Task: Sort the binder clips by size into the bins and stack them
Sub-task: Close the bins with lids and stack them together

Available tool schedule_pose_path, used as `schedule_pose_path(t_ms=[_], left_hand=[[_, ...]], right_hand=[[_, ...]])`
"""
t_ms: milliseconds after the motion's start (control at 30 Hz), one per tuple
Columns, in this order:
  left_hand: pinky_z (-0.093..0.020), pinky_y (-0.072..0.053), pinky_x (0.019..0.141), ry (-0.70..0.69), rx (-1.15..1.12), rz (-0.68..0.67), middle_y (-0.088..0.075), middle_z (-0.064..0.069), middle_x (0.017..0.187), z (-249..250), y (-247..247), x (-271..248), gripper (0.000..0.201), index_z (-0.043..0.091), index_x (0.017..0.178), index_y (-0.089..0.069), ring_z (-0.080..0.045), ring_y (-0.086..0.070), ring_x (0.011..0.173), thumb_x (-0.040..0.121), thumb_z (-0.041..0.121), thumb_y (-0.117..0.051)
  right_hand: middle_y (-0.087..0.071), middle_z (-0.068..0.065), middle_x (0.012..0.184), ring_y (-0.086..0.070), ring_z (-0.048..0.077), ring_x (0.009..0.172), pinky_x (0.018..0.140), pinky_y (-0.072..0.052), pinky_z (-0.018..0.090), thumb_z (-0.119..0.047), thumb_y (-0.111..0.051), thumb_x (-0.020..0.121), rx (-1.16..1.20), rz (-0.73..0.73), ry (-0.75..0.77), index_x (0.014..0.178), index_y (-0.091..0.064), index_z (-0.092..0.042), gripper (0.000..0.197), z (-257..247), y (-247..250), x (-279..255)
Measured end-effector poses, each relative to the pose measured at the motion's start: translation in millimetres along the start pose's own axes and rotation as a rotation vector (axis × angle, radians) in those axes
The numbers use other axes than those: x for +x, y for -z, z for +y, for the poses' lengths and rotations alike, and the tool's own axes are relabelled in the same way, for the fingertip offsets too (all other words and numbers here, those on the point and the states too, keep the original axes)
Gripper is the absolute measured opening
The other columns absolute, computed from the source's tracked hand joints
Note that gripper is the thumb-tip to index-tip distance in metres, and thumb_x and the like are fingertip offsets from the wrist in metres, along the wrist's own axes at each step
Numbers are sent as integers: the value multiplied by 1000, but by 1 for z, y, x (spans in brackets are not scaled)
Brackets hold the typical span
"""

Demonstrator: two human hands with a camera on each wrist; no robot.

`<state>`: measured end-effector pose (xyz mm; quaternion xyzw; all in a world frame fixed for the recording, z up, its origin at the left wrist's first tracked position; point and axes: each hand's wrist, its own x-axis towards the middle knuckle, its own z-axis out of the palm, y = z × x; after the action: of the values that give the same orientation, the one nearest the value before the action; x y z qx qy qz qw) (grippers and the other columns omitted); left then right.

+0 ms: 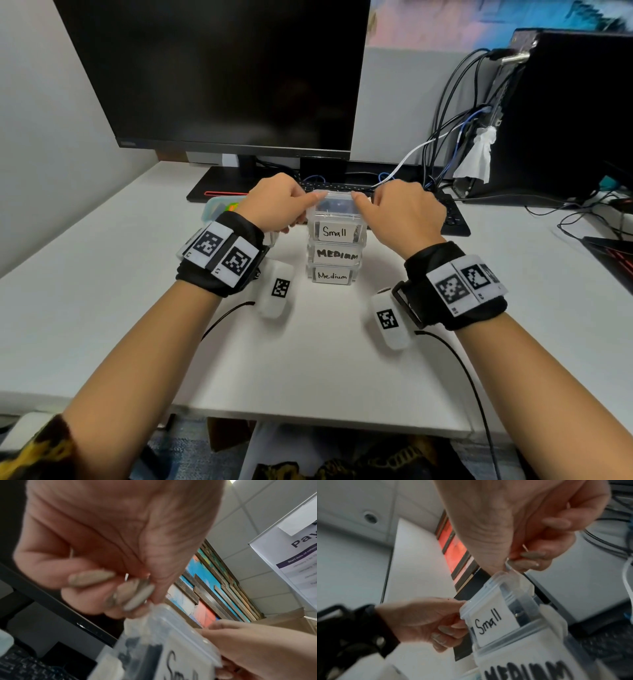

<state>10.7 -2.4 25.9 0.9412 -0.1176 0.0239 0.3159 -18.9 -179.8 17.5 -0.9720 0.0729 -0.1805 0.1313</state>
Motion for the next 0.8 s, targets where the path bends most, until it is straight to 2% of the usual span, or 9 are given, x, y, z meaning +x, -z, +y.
schedule_pose_path(t_ms=[67, 133, 200, 300, 367, 500, 667, 733, 800], left_hand=[[-26, -54, 60, 17, -20, 48, -63, -2, 60, -7, 12, -1, 61, 7, 65, -63, -14, -60, 55, 96, 55, -42], [-36, -56, 78, 52, 6, 139, -70, -10, 70, -23, 25, 7, 64, 6, 72, -68, -24, -67, 73, 98, 54, -35], [-41, -51, 89, 85, 56, 204, -71, -15, 85, -41, 34, 16, 57, 8, 82, -70, -33, -65, 92, 100, 49, -34], [-39, -43, 97, 183, 181, 94, -64, -18, 117, -60, 38, 22, 44, 5, 114, -64, -34, -56, 114, 101, 39, -39], [-38, -39, 102, 223, 215, -43, -57, -14, 132, -68, 35, 24, 43, 8, 129, -55, -31, -51, 123, 101, 38, -40], [-35, -25, 115, 200, 220, -265, -37, -10, 152, -76, 23, 23, 56, 13, 150, -28, -26, -35, 140, 102, 40, -37], [-55, -15, 117, 199, 452, -324, -22, -16, 158, -83, 6, 32, 51, 25, 150, -27, -39, -16, 146, 102, 45, -27], [-61, -7, 117, 223, 520, -330, -5, -14, 162, -85, -1, 32, 53, 30, 153, -14, -42, 4, 147, 102, 44, -22], [-62, -5, 116, 215, 526, -302, 2, -13, 162, -85, -5, 31, 53, 32, 153, -8, -42, 11, 146, 103, 41, -21]], right_hand=[[-57, 7, 101, -57, 28, 96, 67, -39, 34, -60, -42, 94, -26, 83, 46, 101, -58, -12, 52, -2, 4, -2], [-52, 8, 120, -50, 26, 113, 79, -43, 38, -53, -39, 98, 48, 96, 154, 120, -52, -11, 50, -5, 7, -4], [-45, 7, 137, -41, 24, 127, 99, -39, 41, -43, -33, 102, 115, -15, 291, 137, -43, -14, 47, -9, 9, -8], [-20, 6, 159, -15, 23, 148, 116, -22, 50, -36, -26, 105, 95, -285, 391, 153, -22, -17, 52, -18, 1, -17], [-7, 4, 163, -1, 22, 151, 119, -14, 53, -34, -24, 106, 30, -315, 416, 156, -13, -18, 53, -22, -11, -20], [-11, 2, 163, 1, 20, 151, 118, -12, 54, -34, -23, 106, 21, -209, 444, 155, -16, -18, 52, -31, -26, -9], [-21, 1, 161, -6, 21, 151, 117, -18, 54, -34, -26, 106, 24, -131, 478, 153, -24, -19, 50, -43, -44, 15], [-22, 1, 160, -8, 21, 151, 117, -19, 54, -34, -27, 106, 13, -105, 485, 153, -25, -20, 49, -49, -51, 22], [-25, 1, 160, -10, 21, 150, 116, -20, 54, -33, -27, 105, 17, -84, 497, 152, -26, -20, 49, -55, -56, 27]])
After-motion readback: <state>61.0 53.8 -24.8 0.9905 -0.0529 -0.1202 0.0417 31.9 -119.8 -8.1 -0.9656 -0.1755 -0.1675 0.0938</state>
